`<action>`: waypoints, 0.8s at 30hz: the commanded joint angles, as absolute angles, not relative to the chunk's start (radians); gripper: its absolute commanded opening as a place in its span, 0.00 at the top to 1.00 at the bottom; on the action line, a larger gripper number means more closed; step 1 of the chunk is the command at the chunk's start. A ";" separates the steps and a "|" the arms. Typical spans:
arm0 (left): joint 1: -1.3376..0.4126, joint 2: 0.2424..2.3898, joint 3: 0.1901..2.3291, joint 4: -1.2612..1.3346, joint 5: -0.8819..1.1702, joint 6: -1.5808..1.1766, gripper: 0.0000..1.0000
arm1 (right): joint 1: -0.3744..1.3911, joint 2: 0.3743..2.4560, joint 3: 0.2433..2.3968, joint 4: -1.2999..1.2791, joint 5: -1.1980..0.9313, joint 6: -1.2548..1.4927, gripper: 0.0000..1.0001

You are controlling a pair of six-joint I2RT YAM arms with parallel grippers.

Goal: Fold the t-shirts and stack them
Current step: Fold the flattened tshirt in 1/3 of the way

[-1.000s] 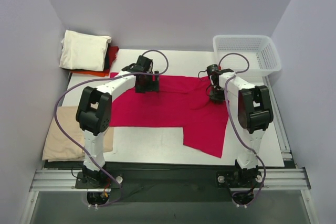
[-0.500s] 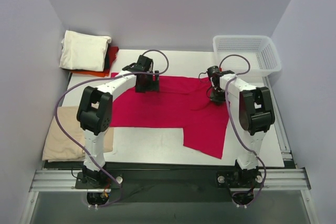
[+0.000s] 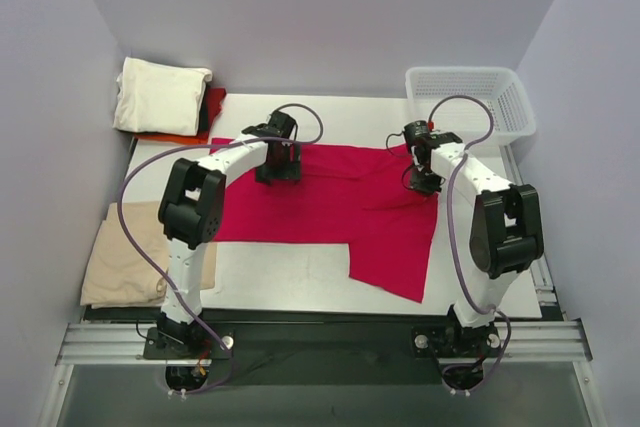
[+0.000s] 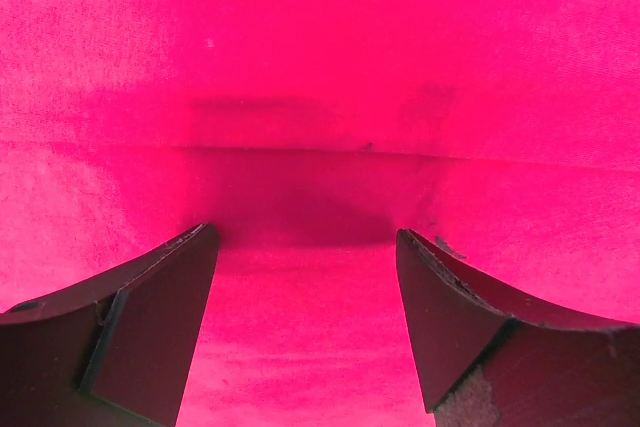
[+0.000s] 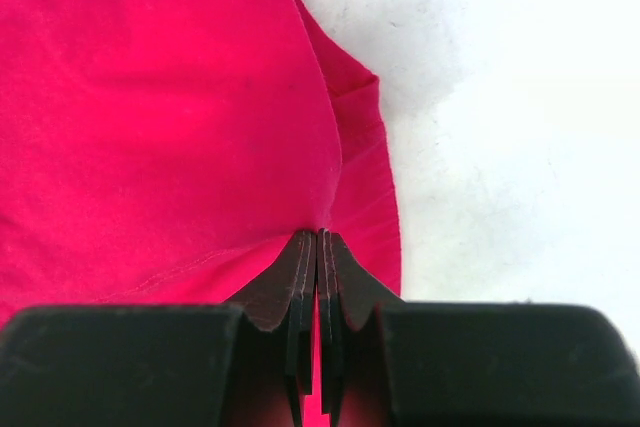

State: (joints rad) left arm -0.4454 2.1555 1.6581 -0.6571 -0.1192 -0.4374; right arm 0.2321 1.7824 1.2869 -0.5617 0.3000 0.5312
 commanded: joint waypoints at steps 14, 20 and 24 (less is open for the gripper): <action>-0.453 2.172 1.698 -0.716 -0.195 -0.460 0.17 | 0.241 1.640 1.183 -0.643 0.380 0.557 1.00; -0.453 2.163 1.700 -0.715 -0.201 -0.469 0.17 | 0.242 1.704 1.164 -0.659 0.341 0.568 0.98; -0.453 2.134 1.692 -0.707 -0.210 -0.471 0.17 | 0.259 1.703 1.181 -0.670 0.363 0.592 0.58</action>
